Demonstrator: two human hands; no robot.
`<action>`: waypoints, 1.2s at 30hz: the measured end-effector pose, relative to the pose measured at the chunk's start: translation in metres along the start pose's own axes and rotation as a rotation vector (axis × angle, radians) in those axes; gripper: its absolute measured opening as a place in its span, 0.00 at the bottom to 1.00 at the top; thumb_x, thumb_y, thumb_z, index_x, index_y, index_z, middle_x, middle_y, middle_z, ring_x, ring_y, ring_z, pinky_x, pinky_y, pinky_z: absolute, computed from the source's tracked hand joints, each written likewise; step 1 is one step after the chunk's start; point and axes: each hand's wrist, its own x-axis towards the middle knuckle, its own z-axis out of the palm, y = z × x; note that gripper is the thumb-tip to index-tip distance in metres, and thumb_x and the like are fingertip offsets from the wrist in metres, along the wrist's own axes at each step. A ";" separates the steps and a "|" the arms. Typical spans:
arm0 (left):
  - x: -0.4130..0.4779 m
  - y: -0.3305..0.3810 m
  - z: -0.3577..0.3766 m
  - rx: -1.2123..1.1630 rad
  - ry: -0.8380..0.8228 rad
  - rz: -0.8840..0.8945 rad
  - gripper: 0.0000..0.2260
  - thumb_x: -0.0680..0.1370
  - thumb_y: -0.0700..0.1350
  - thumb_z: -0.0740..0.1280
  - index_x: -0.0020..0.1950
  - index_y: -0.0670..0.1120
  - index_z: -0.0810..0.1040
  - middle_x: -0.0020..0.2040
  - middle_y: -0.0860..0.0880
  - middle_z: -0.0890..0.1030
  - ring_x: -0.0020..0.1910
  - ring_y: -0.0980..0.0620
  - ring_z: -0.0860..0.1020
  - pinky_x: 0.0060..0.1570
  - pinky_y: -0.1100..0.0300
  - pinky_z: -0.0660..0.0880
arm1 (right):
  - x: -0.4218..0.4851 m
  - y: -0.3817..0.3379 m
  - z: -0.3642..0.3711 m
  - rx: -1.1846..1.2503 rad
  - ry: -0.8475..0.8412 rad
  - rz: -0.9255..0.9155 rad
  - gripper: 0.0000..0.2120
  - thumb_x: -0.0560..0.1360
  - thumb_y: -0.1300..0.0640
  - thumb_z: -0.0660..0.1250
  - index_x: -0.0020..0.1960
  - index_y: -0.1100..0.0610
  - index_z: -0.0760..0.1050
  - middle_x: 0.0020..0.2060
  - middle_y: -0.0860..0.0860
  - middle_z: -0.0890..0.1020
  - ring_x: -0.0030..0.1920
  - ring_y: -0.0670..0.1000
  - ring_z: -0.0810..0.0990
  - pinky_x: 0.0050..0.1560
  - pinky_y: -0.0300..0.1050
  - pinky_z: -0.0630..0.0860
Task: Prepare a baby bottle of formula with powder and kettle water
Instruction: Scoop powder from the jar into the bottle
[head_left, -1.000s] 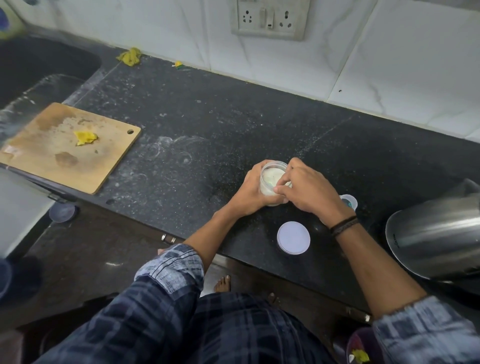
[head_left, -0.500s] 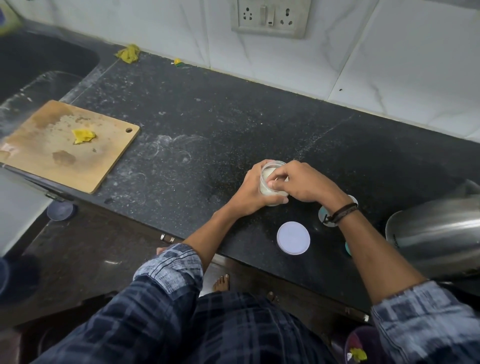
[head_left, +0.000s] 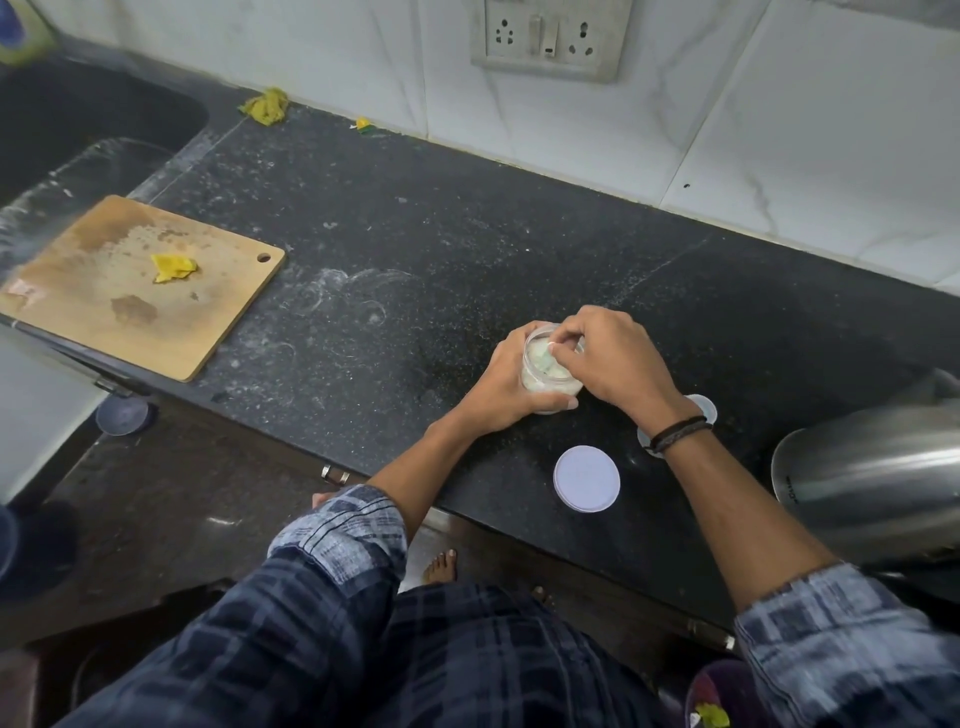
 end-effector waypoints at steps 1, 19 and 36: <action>0.000 0.000 0.000 0.004 0.001 0.000 0.43 0.63 0.58 0.82 0.72 0.58 0.65 0.69 0.58 0.69 0.71 0.53 0.69 0.72 0.51 0.70 | 0.001 0.000 -0.001 -0.024 -0.018 -0.018 0.07 0.80 0.57 0.69 0.53 0.54 0.86 0.50 0.50 0.82 0.53 0.53 0.80 0.52 0.51 0.77; 0.000 0.007 -0.001 0.048 0.027 0.020 0.39 0.63 0.57 0.82 0.68 0.69 0.66 0.68 0.58 0.72 0.70 0.53 0.69 0.72 0.48 0.68 | -0.014 0.007 -0.002 0.300 0.184 0.192 0.05 0.77 0.57 0.72 0.48 0.53 0.87 0.39 0.45 0.85 0.46 0.48 0.83 0.51 0.50 0.81; -0.001 0.008 0.000 0.024 0.015 0.014 0.40 0.63 0.52 0.83 0.71 0.54 0.69 0.68 0.53 0.73 0.70 0.51 0.71 0.72 0.46 0.69 | -0.039 0.021 0.018 0.858 0.267 0.533 0.09 0.76 0.58 0.74 0.37 0.53 0.84 0.28 0.44 0.84 0.28 0.37 0.76 0.40 0.39 0.72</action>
